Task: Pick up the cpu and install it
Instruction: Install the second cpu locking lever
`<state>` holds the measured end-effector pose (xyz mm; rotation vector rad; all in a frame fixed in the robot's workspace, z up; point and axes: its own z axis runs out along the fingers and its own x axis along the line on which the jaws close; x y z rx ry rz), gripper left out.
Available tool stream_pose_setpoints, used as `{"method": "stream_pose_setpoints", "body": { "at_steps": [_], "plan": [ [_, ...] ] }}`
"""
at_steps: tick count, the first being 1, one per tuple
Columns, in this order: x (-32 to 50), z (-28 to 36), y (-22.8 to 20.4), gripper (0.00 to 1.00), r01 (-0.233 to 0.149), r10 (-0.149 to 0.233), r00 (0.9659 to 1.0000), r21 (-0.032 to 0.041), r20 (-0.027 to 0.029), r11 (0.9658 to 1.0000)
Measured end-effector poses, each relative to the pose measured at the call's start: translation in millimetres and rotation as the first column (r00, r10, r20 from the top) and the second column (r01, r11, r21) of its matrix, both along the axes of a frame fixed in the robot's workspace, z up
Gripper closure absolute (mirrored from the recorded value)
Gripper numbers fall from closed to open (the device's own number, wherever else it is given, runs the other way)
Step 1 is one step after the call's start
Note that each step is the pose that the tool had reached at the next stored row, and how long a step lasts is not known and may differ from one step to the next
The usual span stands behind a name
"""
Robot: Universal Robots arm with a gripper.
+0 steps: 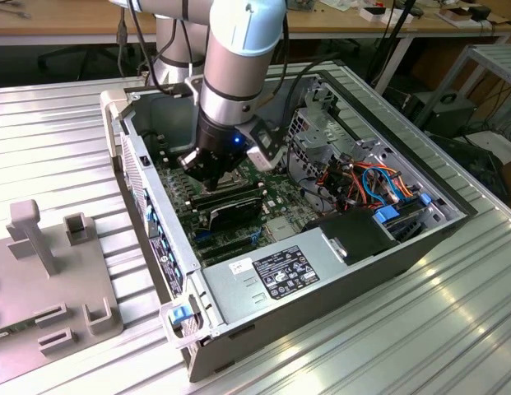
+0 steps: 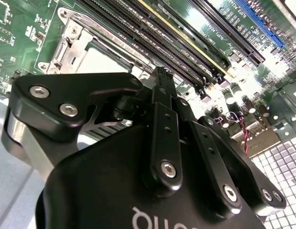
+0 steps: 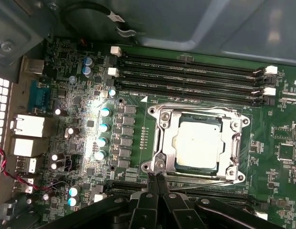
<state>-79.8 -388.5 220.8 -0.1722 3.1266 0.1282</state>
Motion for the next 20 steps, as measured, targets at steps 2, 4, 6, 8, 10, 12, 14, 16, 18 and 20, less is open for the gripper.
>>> {"method": "stream_pose_setpoints", "body": {
  "at_steps": [2,4,6,8,10,12,14,16,18,20],
  "plan": [
    [-0.5,-1.6,0.0,0.89,0.000,0.000,1.0000,0.0000,0.0000,1.0000],
    [-0.9,-2.8,0.0,0.89,0.000,0.000,1.0000,0.0001,0.0000,1.0000],
    [-1.4,-4.9,0.0,0.89,0.000,0.000,1.0000,0.0000,0.0000,1.0000],
    [-1.8,-6.5,0.0,0.89,0.000,0.000,1.0000,0.0000,0.0000,1.0000],
    [-2.0,-7.5,0.0,0.89,0.000,0.000,1.0000,0.0001,0.0000,1.0000],
    [-2.6,-8.6,0.1,0.89,0.000,0.000,1.0000,0.0001,0.0001,1.0000],
    [-3.0,-9.2,0.2,0.89,0.000,0.000,1.0000,0.0000,0.0000,1.0000],
    [-3.2,-9.6,0.2,0.89,0.000,0.000,1.0000,-0.0001,-0.0001,1.0000],
    [-3.2,-10.0,0.2,0.89,0.000,0.000,1.0000,0.0000,0.0000,1.0000],
    [-3.2,-10.8,0.4,0.89,0.000,0.000,1.0000,0.0002,0.0001,1.0000]
  ]
}}
